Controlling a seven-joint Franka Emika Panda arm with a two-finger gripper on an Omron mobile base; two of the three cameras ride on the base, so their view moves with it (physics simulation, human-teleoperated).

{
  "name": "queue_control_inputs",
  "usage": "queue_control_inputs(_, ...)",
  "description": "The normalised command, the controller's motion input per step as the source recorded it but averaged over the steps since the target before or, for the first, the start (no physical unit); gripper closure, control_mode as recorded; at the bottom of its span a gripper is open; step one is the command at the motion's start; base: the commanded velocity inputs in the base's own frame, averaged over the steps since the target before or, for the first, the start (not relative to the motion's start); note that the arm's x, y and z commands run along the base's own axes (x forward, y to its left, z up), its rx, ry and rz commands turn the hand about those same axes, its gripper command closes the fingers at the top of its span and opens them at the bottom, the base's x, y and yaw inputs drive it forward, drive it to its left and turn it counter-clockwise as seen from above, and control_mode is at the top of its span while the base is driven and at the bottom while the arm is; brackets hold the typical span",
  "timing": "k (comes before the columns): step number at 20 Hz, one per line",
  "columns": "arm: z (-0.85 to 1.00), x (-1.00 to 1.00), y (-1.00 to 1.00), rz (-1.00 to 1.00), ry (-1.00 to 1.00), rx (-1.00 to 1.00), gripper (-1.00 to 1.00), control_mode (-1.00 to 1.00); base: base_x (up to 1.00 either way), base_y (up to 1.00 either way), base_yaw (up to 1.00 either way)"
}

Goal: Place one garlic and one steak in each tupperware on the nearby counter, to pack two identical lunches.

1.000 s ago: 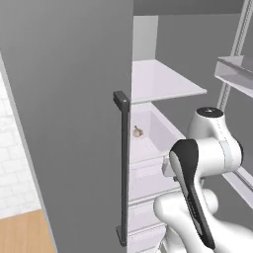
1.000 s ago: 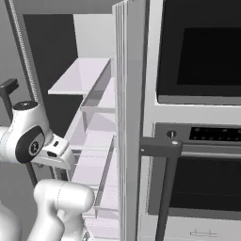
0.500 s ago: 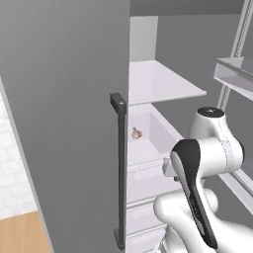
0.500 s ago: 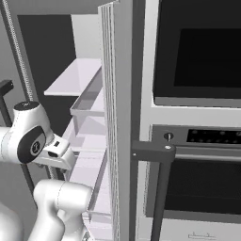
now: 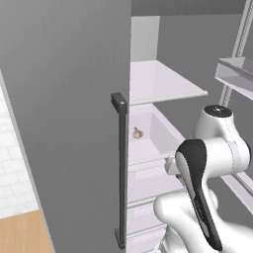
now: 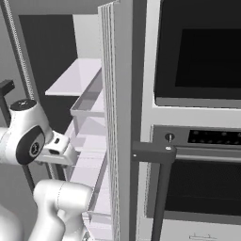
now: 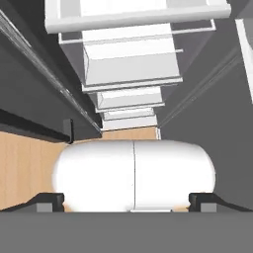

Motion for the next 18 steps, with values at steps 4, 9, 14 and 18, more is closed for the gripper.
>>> queue_control_inputs(4, 0.51, 0.14, -0.07, 0.41, -0.32, 0.0, -1.0, -1.0, 0.0, 0.0, 0.0)
queue_control_inputs(9, 0.03, 0.86, 0.0, 0.09, -0.03, -0.01, -1.0, -1.0, 0.0, 0.0, 0.0)
queue_control_inputs(14, -0.07, 1.0, 0.0, -0.02, 0.0, 0.03, -1.0, -1.0, 0.0, 0.0, 0.0)
queue_control_inputs(18, -0.37, 0.87, 0.0, -0.01, -0.01, 0.16, -1.0, -1.0, 0.0, 0.0, 0.0)
